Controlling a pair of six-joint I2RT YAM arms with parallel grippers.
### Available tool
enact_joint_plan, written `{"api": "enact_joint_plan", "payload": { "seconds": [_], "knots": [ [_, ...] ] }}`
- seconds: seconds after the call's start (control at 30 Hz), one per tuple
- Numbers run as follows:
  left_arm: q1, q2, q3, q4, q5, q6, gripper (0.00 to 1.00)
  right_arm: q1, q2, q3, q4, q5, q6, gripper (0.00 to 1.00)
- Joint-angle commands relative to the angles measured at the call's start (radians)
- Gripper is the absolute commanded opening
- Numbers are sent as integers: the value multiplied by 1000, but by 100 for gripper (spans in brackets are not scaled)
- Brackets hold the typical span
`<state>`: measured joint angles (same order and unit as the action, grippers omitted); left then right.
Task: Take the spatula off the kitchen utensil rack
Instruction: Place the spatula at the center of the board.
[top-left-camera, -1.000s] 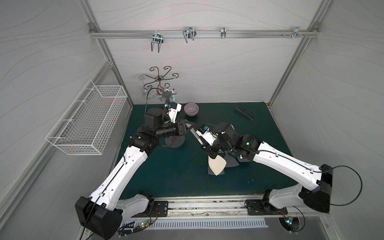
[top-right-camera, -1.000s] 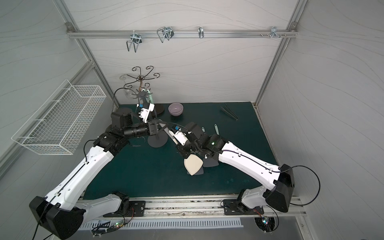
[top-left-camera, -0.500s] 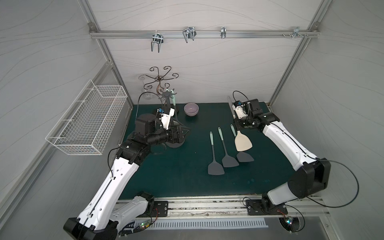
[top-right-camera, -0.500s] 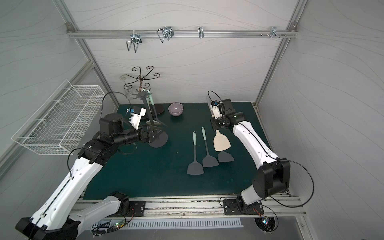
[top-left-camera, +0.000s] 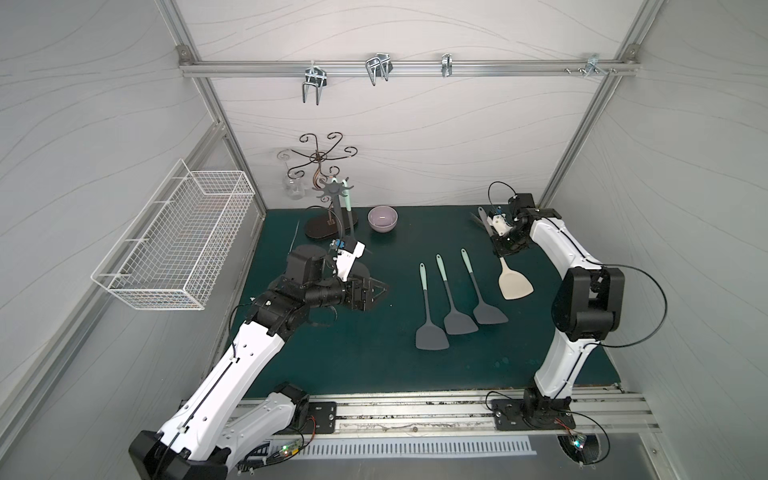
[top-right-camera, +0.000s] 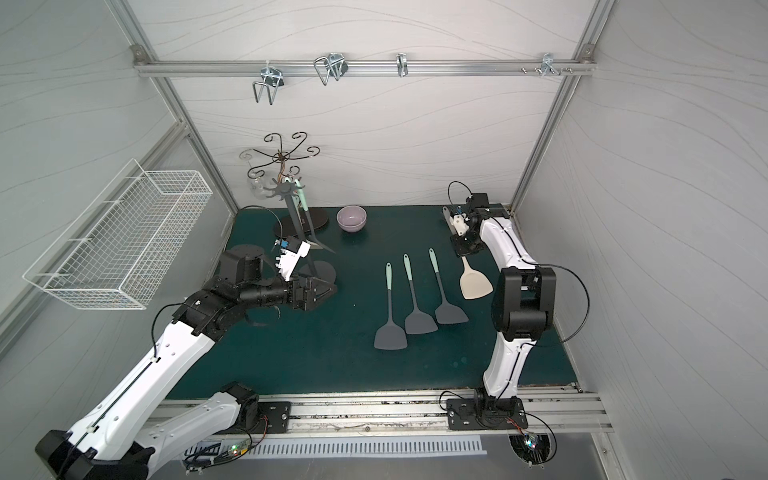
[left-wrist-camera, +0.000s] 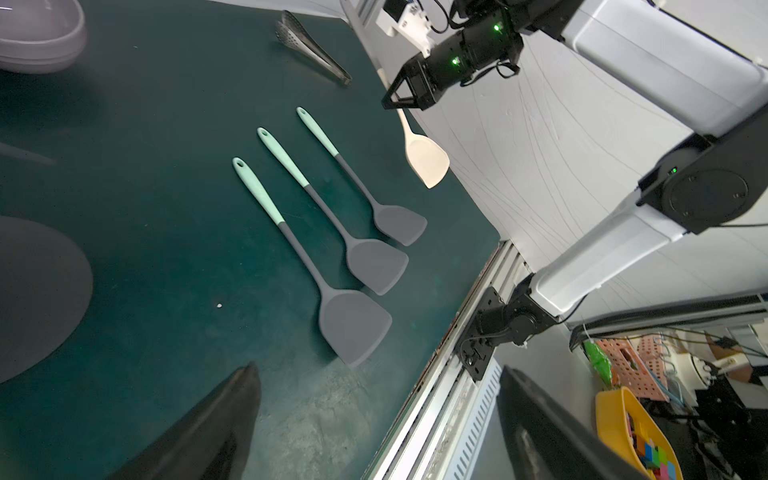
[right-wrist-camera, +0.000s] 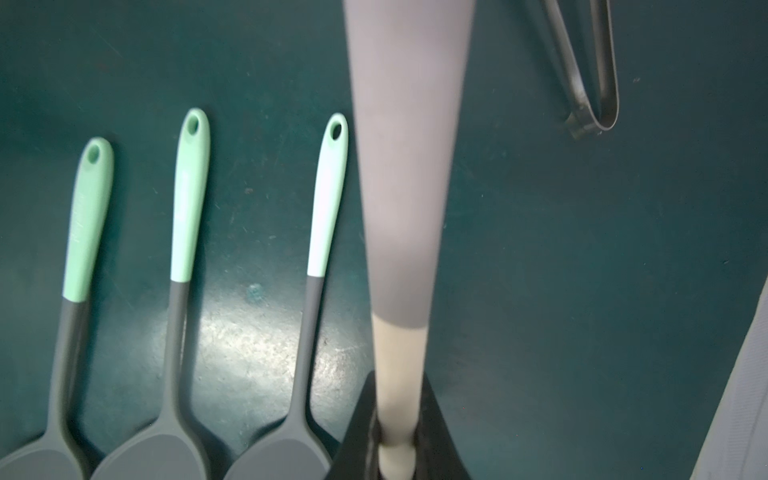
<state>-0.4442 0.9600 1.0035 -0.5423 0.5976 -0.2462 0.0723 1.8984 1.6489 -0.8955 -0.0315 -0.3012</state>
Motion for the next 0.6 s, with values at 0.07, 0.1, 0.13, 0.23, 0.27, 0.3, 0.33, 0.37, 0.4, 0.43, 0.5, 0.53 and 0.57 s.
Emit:
{"api": "enact_joint_plan", "payload": {
  "seconds": [0.07, 0.1, 0.13, 0.23, 0.27, 0.3, 0.33, 0.37, 0.4, 0.43, 0.5, 0.53, 0.57],
  "knots": [
    [-34, 22, 7, -10, -32, 59, 94, -10, 70, -35, -27, 34, -8, 0],
    [-35, 27, 6, -9, -32, 58, 94, -11, 80, -42, -18, 46, 6, 0],
    [-35, 29, 7, -9, -32, 57, 94, -11, 90, -47, -13, 46, 13, 0],
    [-36, 31, 1, -8, -33, 57, 94, -18, 129, -47, -9, 55, 41, 0],
    [-35, 31, -1, -11, -37, 58, 94, -19, 140, -46, -8, 55, 50, 0],
    [-36, 31, -3, -13, -41, 58, 94, -23, 150, -47, -4, 54, 54, 0],
    [-36, 31, -5, -14, -44, 60, 94, -26, 157, -47, -5, 52, 56, 0],
    [-35, 31, -5, -18, -47, 61, 94, -31, 168, -46, -7, 51, 56, 0],
    [-36, 30, -6, -19, -51, 63, 94, -34, 175, -49, -8, 50, 54, 0],
    [-35, 31, -6, -21, -54, 65, 94, -36, 178, -51, -7, 51, 54, 0],
    [-36, 32, -9, -23, -60, 70, 94, -38, 178, -65, 3, 44, 52, 0],
    [-36, 33, -10, -23, -62, 70, 94, -37, 178, -71, 4, 39, 51, 0],
    [-36, 34, -11, -24, -65, 71, 94, -37, 179, -73, 4, 36, 50, 0]
  ]
}}
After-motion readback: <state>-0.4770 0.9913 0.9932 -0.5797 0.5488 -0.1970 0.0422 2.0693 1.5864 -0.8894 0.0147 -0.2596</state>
